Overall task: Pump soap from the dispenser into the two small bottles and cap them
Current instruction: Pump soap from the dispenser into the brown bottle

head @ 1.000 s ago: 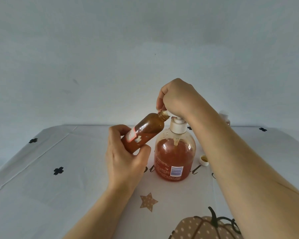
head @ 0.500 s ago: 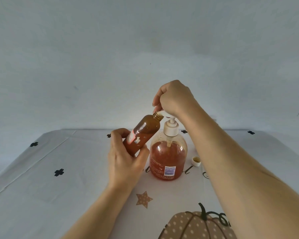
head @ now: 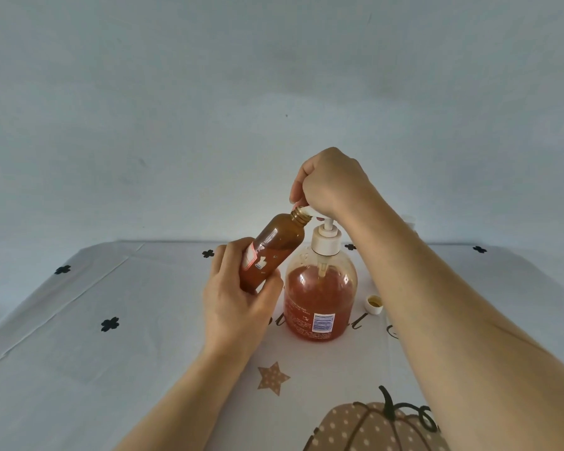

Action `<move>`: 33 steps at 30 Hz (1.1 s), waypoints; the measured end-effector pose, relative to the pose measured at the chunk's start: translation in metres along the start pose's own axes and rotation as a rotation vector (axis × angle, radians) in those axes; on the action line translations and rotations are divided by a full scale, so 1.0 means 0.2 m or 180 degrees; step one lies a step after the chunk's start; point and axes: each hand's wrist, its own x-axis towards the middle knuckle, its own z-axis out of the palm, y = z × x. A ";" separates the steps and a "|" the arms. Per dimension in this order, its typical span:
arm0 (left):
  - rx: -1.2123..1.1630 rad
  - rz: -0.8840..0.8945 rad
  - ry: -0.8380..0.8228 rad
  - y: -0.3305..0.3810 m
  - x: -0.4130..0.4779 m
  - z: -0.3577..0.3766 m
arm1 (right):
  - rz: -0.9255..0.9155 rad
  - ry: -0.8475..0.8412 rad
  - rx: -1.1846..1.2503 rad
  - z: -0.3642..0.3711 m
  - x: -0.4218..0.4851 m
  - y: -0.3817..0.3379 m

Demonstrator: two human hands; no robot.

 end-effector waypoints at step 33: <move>-0.0112 -0.0214 -0.0011 0.00 0.00 0.01 | 0.0013 0.0142 0.0273 0.00 -0.02 0.01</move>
